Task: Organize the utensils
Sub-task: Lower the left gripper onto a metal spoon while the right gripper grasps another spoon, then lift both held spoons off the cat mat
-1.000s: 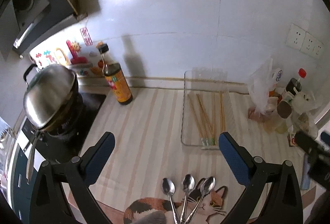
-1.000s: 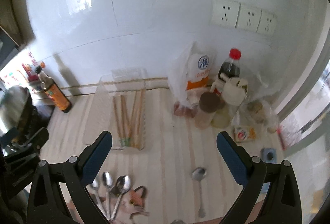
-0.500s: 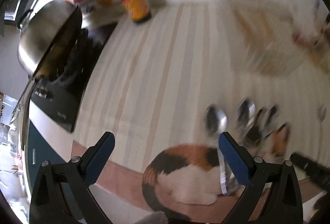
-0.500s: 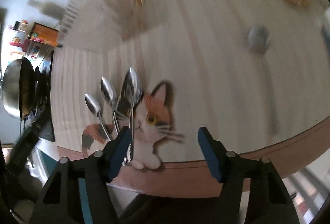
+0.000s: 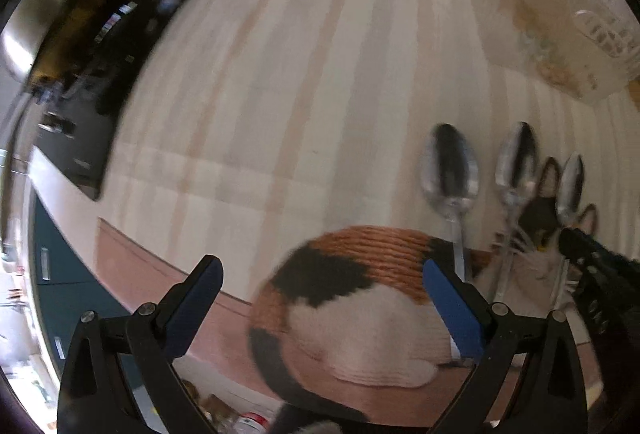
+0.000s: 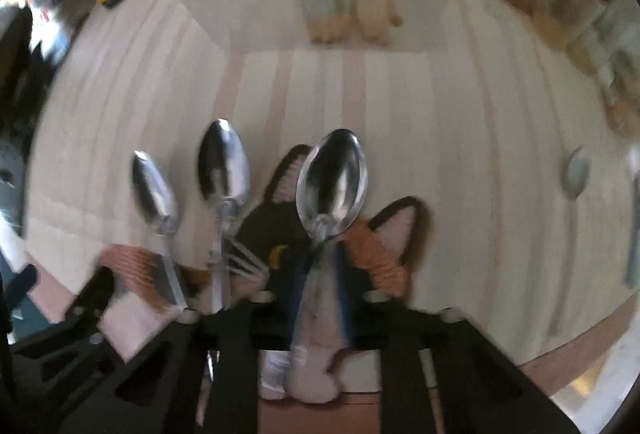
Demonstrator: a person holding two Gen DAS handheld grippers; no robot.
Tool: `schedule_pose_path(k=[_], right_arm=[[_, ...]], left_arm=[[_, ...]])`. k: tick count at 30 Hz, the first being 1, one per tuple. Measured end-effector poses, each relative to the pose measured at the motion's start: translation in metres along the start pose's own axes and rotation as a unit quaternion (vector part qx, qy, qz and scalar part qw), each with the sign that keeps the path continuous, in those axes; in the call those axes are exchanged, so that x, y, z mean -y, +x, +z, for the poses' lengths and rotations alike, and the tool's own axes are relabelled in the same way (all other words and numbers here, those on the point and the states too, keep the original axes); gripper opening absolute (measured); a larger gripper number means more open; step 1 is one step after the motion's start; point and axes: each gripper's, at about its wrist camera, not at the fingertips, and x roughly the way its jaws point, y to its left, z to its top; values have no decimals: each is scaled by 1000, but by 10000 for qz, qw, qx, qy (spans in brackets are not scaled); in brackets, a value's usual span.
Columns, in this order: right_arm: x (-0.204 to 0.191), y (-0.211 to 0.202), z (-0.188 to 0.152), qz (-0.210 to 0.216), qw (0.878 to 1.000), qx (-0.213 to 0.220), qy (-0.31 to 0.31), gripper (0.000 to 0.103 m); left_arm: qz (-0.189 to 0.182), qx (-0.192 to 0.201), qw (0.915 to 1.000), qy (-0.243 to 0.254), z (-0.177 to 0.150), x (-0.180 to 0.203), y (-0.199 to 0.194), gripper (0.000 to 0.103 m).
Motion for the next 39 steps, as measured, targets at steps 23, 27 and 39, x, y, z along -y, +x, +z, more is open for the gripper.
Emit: schedule_pose_path(k=[23,27,39], right_arm=[[94,9,-24,-131,9980,-626,4,7],[99,10,-30,-91,9978,-661,-18,7],[96,11,-27,-192,9970,-751,-83,7]], left_arm=[[-352,-332,9941,973,-16,51,13,5],[-399,-373,9945,899,-20,41,17,5],[-619,-519,9941,721,-4,2,21,5]])
